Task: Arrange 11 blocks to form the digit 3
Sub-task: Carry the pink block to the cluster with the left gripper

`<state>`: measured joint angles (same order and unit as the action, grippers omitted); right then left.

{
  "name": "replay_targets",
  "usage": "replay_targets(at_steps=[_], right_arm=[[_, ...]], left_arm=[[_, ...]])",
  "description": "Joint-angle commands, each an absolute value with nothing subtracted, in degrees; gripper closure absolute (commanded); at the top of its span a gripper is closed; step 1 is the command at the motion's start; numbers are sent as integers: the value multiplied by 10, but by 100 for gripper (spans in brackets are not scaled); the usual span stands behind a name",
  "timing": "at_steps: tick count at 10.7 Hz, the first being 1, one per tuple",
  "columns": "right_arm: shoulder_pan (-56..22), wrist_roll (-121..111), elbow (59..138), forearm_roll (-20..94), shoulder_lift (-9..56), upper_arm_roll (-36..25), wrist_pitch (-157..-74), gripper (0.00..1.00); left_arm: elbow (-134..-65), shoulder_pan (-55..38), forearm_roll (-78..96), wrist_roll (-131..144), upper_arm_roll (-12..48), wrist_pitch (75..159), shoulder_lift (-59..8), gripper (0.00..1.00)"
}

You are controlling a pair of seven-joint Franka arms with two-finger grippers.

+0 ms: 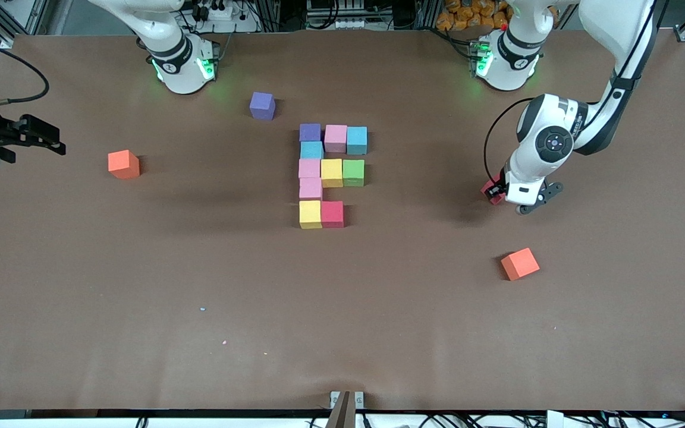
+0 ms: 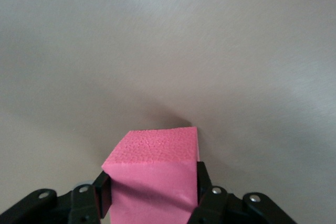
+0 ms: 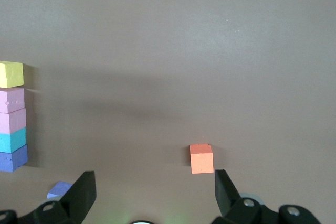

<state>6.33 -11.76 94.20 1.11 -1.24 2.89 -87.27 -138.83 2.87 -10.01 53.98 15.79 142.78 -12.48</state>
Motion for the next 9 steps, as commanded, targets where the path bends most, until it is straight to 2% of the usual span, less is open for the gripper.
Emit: replay_targets(at_steps=[1,5,9], right_arm=[[70,-117,950,20,-21,33,-873,0],[70,-117,950,20,-21,33,-873,0],[70,-117,950,20,-22,33,-873,0]], left_arm=[[-1308,-9,-100,632,163,1385,-155,100],[-1070,-126,-62,943,163,1297,-299,100],[-960,-201,-61,1119,163,1288,-372,100]])
